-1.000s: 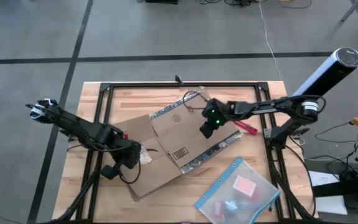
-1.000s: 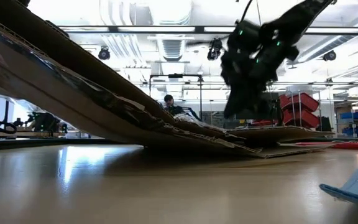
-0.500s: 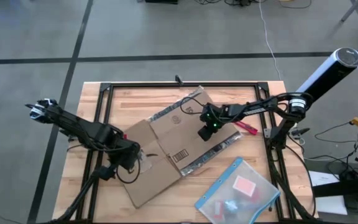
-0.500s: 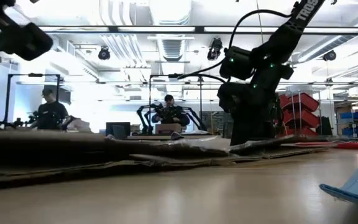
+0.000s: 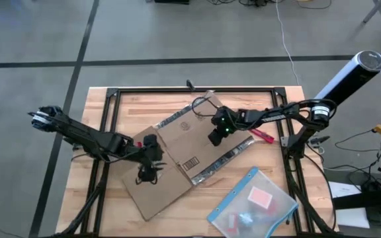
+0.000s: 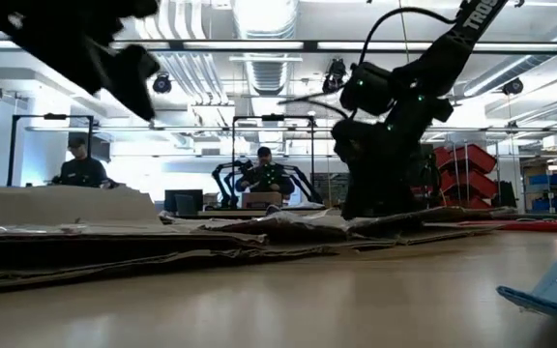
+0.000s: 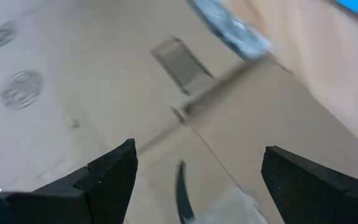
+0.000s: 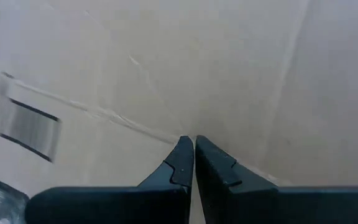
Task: Unpack boxes
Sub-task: Break down the box using the red cutter, then return to Home Position
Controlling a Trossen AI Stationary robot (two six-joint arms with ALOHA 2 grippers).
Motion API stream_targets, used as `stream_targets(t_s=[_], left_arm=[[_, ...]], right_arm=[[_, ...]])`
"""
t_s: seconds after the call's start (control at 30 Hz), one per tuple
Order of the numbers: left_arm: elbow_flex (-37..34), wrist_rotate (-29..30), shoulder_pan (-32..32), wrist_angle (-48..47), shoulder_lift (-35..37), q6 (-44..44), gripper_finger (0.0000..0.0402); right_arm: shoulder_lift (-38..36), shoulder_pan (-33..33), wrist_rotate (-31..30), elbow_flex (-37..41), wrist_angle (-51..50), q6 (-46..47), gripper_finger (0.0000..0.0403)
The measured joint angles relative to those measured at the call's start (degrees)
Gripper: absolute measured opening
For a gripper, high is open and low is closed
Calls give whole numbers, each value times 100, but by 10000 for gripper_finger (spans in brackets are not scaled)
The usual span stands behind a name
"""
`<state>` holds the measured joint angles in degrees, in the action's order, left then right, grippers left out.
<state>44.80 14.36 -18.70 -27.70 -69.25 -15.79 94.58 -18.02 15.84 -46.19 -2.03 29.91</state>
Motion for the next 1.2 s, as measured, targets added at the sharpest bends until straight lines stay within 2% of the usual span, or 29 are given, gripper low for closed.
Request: stream_targets(t_s=[0.07, 0.23, 0.33, 0.53, 0.7, 0.87, 0.93, 1.0, 1.07, 1.2], left_arm=[[-389, 250, -4, 598, 0, -410, 311], [-1470, 298, -4, 1907, 0, -1289, 310], [-1915, 261, -4, 2155, 0, -1630, 310], [-2379, -36, -4, 2198, 0, -1761, 310], [-2178, 89, -2, 2238, 157, -1535, 310], [-1414, 877, 31, 2258, 489, -571, 310], [-1090, 1127, 95, 2146, 613, -271, 307], [-766, 1263, 196, 2021, 732, -18, 286], [-490, 1280, 307, 1785, 832, 267, 243], [40, 1269, 487, 1397, 1011, 964, 105]], right_arm=[[-81, 0, -101, -1, 196, -1, 0], [-181, 0, -256, -2, 282, -4, 0], [-183, -1, -250, -2, 254, 1, 0], [-261, 0, -236, -2, 258, 6, 0], [-324, -13, -232, -2, 319, -111, 0], [-435, -15, 255, -72, 304, -249, 0], [-511, -12, 264, -220, 359, -95, 0], [-635, -13, 261, -416, 407, -75, 0], [-787, 11, 259, -659, 436, -374, 0], [-1163, 128, 256, -1241, 454, -1424, 0]])
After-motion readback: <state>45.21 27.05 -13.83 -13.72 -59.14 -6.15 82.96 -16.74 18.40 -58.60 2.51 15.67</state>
